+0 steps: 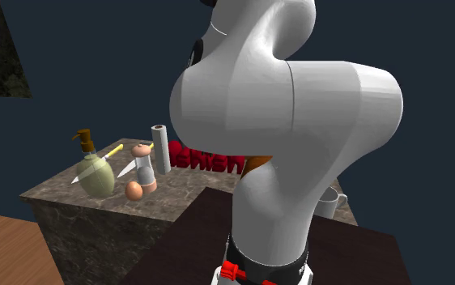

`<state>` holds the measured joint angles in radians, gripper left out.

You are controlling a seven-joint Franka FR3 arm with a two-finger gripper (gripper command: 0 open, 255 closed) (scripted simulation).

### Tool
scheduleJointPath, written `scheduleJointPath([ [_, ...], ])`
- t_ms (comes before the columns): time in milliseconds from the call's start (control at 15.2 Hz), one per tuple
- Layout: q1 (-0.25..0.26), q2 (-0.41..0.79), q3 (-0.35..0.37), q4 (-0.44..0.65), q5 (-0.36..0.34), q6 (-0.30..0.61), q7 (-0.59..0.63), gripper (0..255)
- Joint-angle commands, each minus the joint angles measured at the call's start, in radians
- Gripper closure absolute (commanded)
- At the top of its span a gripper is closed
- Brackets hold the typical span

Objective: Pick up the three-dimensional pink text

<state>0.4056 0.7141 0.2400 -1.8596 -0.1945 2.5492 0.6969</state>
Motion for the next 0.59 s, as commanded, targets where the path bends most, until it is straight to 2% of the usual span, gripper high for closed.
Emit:
scheduleJointPath([
  [0, -0.002, -0.01, 0.003, -0.002, 0.003, -0.007, -0.001, 255],
  [528, -0.02, -0.097, 0.026, -0.023, 0.025, -0.073, -0.012, 255],
])
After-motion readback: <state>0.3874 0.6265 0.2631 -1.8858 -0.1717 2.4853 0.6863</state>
